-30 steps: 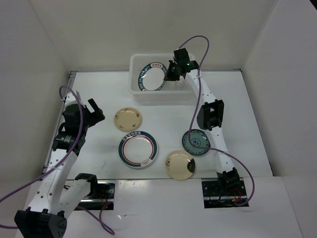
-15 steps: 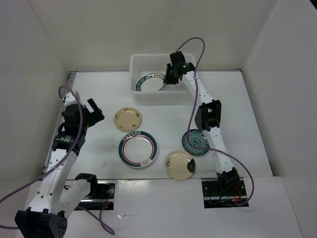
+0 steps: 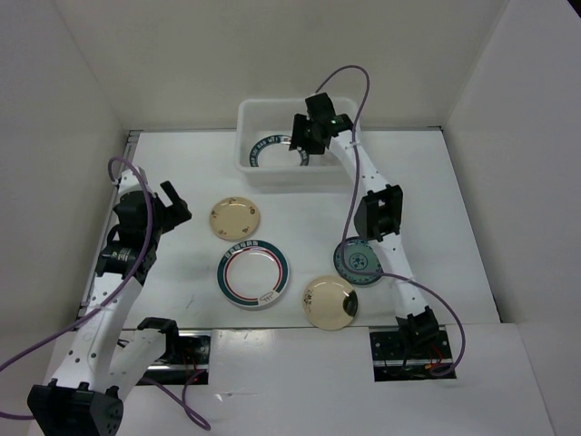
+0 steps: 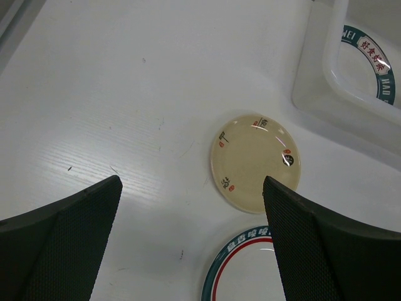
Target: Place the mixed dishes into the plastic bin
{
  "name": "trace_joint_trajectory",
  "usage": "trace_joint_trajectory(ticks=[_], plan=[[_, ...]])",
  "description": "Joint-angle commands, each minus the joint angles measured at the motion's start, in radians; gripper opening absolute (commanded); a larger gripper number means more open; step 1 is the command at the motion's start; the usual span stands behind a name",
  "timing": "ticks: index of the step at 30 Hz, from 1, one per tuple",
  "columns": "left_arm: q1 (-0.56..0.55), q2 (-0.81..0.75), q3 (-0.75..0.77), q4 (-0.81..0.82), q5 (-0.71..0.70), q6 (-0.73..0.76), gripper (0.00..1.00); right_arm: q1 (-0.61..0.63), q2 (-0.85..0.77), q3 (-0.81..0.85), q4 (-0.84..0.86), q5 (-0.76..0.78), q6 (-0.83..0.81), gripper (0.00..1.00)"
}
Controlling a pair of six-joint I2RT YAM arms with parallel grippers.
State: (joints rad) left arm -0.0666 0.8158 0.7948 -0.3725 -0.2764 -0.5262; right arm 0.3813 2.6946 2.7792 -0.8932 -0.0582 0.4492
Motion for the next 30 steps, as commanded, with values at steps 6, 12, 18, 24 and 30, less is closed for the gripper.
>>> trace_joint_trajectory(ticks=[6,12,18,24,30], plan=[[0.007,-0.003,-0.008,0.043,-0.010,0.003,1.00,0.057,-0.317,0.051,0.008,-0.058,-0.064,0.72],[-0.005,-0.033,-0.008,0.052,0.002,0.003,1.00,0.191,-0.669,-0.560,0.109,0.053,-0.119,0.81],[-0.035,-0.055,-0.008,0.043,0.002,0.003,1.00,0.254,-0.988,-1.163,0.236,-0.088,-0.020,0.82],[-0.065,-0.024,-0.008,0.043,0.002,0.003,1.00,0.283,-1.087,-1.528,0.290,-0.284,0.009,0.81],[-0.108,0.008,-0.008,0.043,-0.017,0.003,1.00,0.292,-1.013,-1.673,0.468,-0.446,0.042,0.71]])
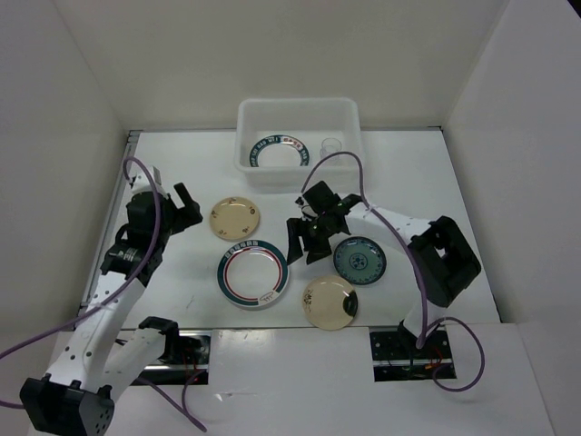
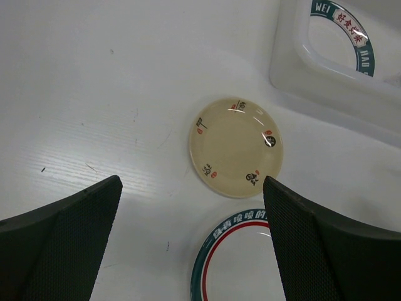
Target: Place the mixed dishes into the plastic bin
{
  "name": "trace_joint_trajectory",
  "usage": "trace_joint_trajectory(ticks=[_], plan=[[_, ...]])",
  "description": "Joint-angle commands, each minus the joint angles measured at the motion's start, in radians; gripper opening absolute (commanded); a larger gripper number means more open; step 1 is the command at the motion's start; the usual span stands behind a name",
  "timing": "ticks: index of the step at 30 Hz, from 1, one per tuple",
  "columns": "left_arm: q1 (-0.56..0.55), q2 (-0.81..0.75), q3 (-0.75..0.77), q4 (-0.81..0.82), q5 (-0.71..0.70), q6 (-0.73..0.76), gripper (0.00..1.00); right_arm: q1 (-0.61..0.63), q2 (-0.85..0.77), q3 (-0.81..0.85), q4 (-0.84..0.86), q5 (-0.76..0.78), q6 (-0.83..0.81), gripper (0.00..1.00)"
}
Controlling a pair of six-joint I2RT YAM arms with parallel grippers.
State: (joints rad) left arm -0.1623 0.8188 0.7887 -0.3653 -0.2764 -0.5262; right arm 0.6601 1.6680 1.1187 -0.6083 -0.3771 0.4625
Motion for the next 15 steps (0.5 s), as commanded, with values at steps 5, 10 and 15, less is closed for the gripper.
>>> trace_joint_trajectory(ticks=[5,10,15], plan=[[-0.043,0.025,-0.002,0.026,-0.026,0.003,1.00,0.035,0.142,-0.022,0.315,-0.186,0.060,0.66],[-0.063,0.034,-0.002,0.026,-0.026,0.003,1.00,0.071,0.237,-0.013,0.351,-0.183,0.061,0.60],[-0.063,0.034,-0.002,0.026,-0.026,0.003,1.00,0.072,0.277,-0.003,0.351,-0.169,0.048,0.52]])
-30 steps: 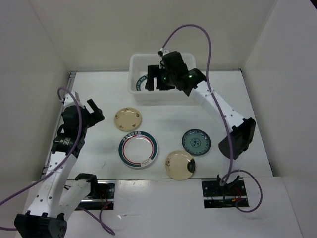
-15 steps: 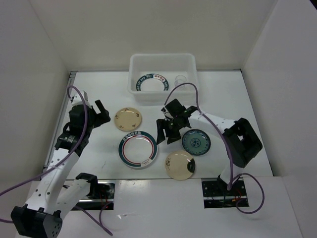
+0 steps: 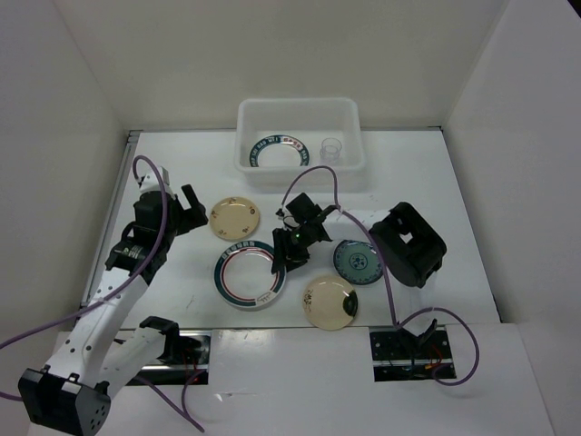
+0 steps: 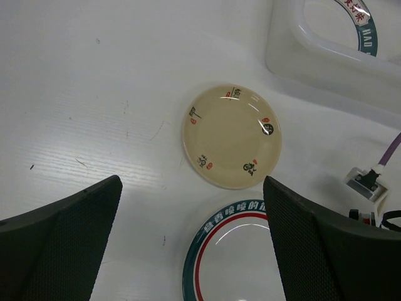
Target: Place the mixed dishes into the plastic bin
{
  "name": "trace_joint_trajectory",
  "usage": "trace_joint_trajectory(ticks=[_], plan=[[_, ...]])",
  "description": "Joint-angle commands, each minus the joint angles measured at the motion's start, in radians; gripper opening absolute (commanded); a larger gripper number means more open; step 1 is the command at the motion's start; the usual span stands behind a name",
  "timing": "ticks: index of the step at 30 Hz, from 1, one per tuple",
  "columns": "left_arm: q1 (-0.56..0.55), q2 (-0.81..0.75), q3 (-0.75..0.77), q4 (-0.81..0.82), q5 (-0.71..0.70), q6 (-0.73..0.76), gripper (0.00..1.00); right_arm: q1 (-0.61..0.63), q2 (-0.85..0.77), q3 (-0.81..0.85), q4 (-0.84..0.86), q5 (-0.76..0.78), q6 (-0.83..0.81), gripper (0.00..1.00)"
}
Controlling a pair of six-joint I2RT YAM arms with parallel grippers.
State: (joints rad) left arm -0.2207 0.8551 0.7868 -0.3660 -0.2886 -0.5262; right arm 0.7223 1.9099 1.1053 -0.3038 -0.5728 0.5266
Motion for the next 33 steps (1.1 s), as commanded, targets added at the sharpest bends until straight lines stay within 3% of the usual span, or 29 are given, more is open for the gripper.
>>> trace_joint_trajectory(ticks=[1,2,3,6,10,14,18,22,28,33], plan=[[-0.005,-0.002,0.000,0.027,-0.014,0.003,1.00,0.009,0.035,0.010,0.055,0.027,-0.016,0.46],[-0.005,-0.002,0.000,0.027,-0.014,0.003,1.00,0.009,0.035,0.010,0.055,0.036,-0.016,0.38],[-0.005,-0.002,0.000,0.027,-0.014,0.003,1.00,0.009,0.035,0.010,0.071,0.036,-0.007,0.17],[-0.005,-0.002,0.000,0.027,-0.014,0.003,1.00,0.009,0.058,0.001,0.080,0.027,0.006,0.00],[-0.005,-0.002,0.000,0.027,-0.023,0.003,1.00,0.019,0.017,-0.009,0.059,0.027,0.006,0.00],[-0.005,-0.002,0.000,0.018,-0.052,0.003,1.00,0.019,-0.127,0.013,-0.096,0.085,-0.028,0.00],[-0.005,-0.045,0.000,0.007,-0.102,-0.006,1.00,0.019,-0.360,0.076,-0.329,0.244,-0.039,0.00],[0.018,-0.083,-0.009,0.007,-0.115,-0.017,1.00,-0.104,-0.463,0.181,-0.400,0.342,0.001,0.00],[0.029,-0.062,-0.009,0.027,-0.054,0.005,1.00,-0.264,-0.365,0.488,-0.345,0.444,-0.022,0.00],[0.029,-0.050,-0.009,0.036,-0.040,0.005,1.00,-0.327,-0.114,0.795,-0.294,0.562,-0.060,0.00]])
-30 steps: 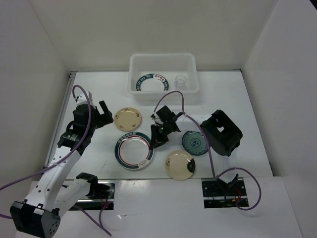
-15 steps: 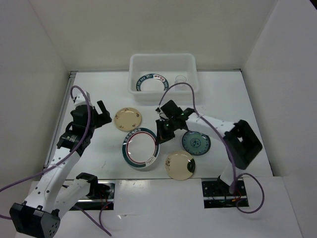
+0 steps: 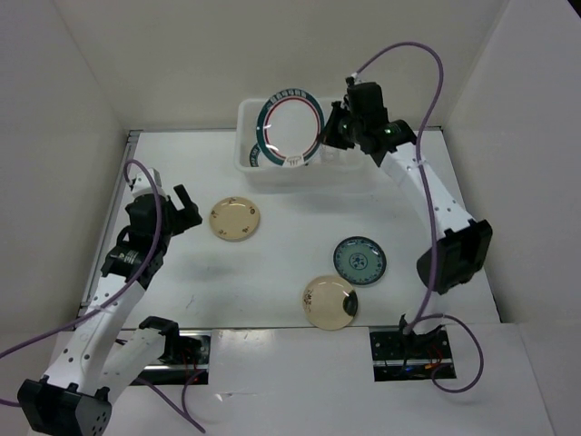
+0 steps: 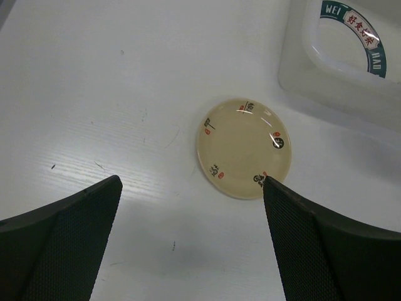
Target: Place the mixed dishes into the plastic bin
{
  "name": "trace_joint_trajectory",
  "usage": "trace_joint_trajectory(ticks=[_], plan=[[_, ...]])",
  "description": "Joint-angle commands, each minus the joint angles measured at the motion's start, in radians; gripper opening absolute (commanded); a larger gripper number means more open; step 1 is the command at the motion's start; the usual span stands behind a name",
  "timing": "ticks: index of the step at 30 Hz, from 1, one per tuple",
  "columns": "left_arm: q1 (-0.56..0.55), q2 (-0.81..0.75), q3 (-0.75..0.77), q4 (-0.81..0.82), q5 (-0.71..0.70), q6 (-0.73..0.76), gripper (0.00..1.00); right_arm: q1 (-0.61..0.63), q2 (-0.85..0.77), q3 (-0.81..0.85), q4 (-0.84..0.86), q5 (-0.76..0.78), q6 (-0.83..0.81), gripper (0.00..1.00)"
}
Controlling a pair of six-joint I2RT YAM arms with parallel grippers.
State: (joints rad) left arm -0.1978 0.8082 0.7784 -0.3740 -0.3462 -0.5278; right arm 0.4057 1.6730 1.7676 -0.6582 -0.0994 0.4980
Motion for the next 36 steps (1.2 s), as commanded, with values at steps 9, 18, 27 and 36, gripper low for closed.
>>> trace_joint_trajectory(ticks=[9,18,27,36], plan=[[0.006,-0.023,-0.001,0.044,0.009,0.006,1.00,-0.050,0.507,0.576,-0.043,0.145,-0.096,0.00],[0.015,-0.023,-0.001,0.035,0.009,0.006,1.00,-0.050,0.794,0.809,-0.149,0.046,-0.085,0.00],[0.024,-0.014,-0.001,0.035,0.009,0.006,1.00,-0.050,0.933,0.943,-0.196,0.023,-0.085,0.00],[0.043,-0.023,-0.001,0.035,-0.010,0.006,1.00,-0.050,0.962,0.934,-0.205,0.052,-0.076,0.38]])
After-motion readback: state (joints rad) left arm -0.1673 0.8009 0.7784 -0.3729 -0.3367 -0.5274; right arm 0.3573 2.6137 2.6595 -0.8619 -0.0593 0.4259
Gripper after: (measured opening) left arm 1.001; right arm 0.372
